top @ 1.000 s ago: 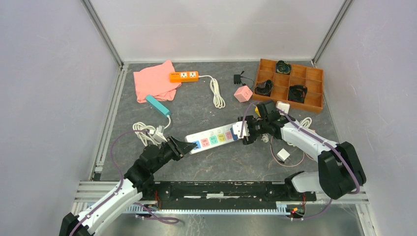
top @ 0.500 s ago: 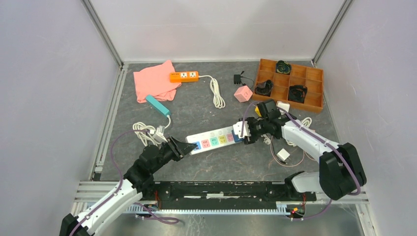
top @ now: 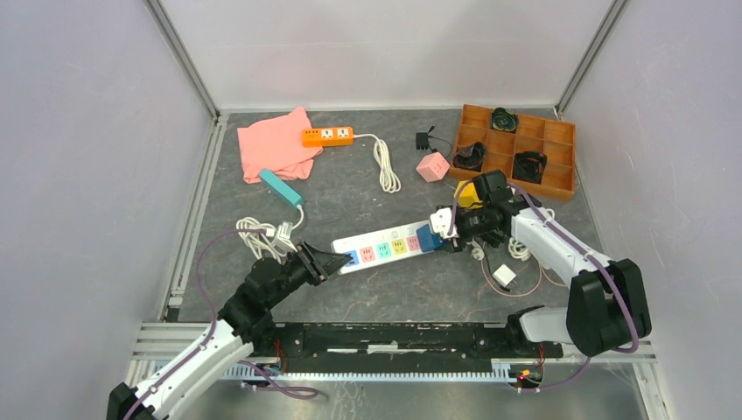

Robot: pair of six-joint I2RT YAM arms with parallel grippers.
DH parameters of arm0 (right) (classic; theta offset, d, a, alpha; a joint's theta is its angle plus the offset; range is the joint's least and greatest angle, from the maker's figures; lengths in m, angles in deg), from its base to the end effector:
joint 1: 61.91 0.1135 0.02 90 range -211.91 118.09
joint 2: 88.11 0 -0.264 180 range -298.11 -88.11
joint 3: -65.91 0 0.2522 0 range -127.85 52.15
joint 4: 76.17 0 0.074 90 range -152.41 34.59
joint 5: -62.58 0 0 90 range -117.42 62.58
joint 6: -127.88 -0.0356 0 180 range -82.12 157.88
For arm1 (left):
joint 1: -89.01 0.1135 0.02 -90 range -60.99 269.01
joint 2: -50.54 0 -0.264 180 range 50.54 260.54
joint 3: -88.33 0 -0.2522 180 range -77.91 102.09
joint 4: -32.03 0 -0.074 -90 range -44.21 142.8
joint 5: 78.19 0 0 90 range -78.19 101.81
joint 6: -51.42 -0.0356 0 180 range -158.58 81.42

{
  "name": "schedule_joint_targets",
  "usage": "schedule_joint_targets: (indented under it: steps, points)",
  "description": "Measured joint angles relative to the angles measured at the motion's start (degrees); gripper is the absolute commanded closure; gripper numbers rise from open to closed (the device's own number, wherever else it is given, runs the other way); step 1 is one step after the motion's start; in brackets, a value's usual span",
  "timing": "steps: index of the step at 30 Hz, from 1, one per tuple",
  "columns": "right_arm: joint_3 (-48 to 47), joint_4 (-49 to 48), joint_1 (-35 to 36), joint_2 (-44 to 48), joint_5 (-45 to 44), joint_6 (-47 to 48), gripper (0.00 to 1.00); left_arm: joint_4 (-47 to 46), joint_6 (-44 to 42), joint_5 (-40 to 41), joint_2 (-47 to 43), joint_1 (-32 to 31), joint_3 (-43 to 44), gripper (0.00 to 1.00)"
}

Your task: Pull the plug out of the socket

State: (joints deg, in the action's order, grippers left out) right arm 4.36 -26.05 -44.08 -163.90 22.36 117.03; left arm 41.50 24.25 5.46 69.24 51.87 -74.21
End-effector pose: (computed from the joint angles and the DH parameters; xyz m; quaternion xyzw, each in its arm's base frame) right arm 0.2217 0.0999 0.2199 -0.7242 0.5163 0.2504 0.3824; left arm 0.1009 -0.0814 0.1724 -0.1365 0.7574 -0.5153 0.3770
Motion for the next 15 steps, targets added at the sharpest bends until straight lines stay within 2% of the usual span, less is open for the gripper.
schedule_joint_targets:
  steps: [9,15]
  points:
    - [-0.11,1.46,-1.09,-0.52,3.21,0.81,1.0,1.03,0.0,-0.28,-1.16,-0.02,0.09,0.98]
    - [-0.42,0.52,-1.18,-4.74,4.59,-0.98,1.0,2.05,0.0,0.13,-0.35,-0.02,0.09,0.98]
